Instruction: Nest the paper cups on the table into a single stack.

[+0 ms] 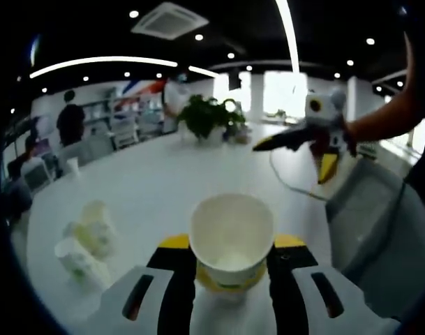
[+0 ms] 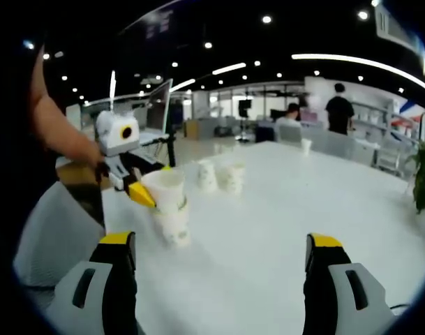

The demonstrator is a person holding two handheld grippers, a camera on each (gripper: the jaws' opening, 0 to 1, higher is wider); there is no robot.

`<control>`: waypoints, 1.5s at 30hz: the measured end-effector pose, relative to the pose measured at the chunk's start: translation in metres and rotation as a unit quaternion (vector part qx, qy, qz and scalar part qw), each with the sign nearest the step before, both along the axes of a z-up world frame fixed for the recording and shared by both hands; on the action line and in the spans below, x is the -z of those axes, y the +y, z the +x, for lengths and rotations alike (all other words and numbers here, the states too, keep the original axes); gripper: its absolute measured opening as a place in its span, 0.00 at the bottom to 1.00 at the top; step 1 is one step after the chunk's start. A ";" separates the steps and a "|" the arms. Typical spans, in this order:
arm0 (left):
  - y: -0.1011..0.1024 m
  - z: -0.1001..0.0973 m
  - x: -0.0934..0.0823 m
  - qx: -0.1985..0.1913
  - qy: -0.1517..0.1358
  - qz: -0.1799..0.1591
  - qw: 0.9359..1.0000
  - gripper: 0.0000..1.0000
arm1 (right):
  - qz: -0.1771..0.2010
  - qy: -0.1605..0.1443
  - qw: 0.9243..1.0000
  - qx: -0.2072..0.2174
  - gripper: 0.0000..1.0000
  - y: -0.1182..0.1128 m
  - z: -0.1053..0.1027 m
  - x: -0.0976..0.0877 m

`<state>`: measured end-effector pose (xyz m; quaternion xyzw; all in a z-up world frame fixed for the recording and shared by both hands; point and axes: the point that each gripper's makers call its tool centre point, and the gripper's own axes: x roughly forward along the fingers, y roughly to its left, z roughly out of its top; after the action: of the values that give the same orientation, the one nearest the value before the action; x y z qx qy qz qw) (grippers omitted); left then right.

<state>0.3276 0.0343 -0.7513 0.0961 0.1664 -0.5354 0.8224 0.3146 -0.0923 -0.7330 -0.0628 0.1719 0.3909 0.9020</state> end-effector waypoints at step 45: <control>0.050 0.025 -0.029 -0.073 0.005 -0.019 0.997 0.79 | 0.015 -0.010 1.000 0.001 1.00 0.006 0.012 -0.012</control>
<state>0.3527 0.0844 -0.7220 0.0652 0.1665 -0.4775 0.8602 0.3262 -0.0858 -0.7211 -0.0537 0.1568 0.3921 0.9049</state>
